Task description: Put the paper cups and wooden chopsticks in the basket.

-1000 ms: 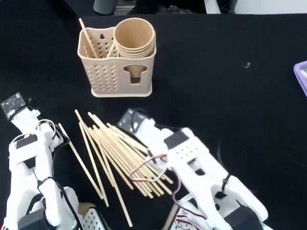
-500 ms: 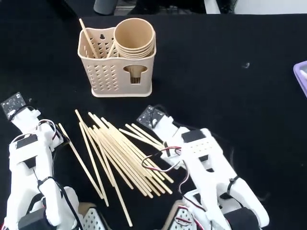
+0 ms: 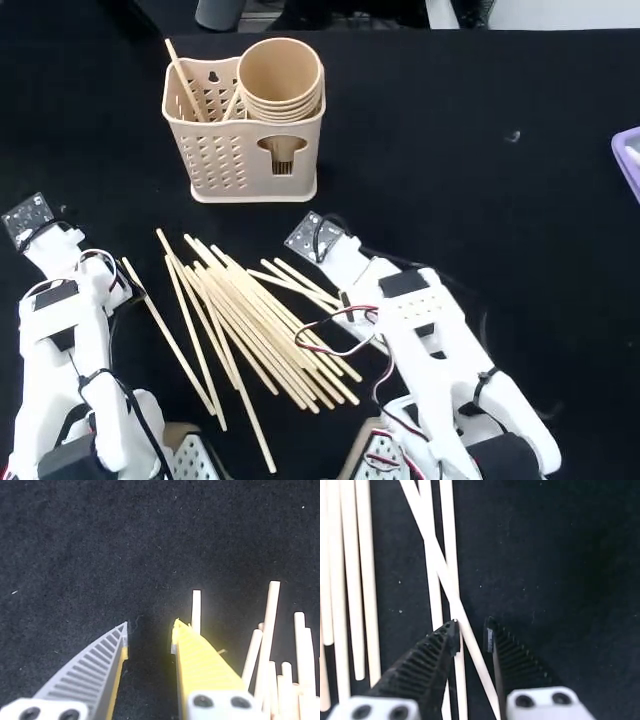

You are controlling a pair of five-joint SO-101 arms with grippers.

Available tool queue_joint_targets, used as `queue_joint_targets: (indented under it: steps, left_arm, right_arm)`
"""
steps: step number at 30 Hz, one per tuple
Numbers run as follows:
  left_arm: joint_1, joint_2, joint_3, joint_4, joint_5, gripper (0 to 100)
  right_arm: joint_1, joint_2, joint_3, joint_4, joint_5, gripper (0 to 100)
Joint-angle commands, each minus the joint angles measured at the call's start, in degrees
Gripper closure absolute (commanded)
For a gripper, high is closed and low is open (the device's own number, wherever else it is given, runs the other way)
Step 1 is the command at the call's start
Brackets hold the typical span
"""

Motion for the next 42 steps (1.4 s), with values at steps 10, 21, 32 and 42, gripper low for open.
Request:
queue_joint_targets:
  steps: [10, 21, 32, 42]
  left_arm:
    - [0.4, -1.3, -0.7, -1.1, -0.2, 85]
    - [0.4, -1.2, -0.7, -1.1, -0.2, 85]
    - [0.4, -1.2, -0.7, -1.1, -0.2, 85]
    - [0.4, -1.2, -0.7, -1.2, -0.2, 85]
  right_arm:
    - [1.0, -2.1, 3.0, -0.9, 0.6, 90.0]
    - [1.3, -0.2, 4.9, -7.0, 5.0, 93.1]
    - [1.4, -5.4, 2.3, -2.7, 4.6, 98.8]
    - [0.0, -24.7, -9.3, 13.0, -1.1, 98.8]
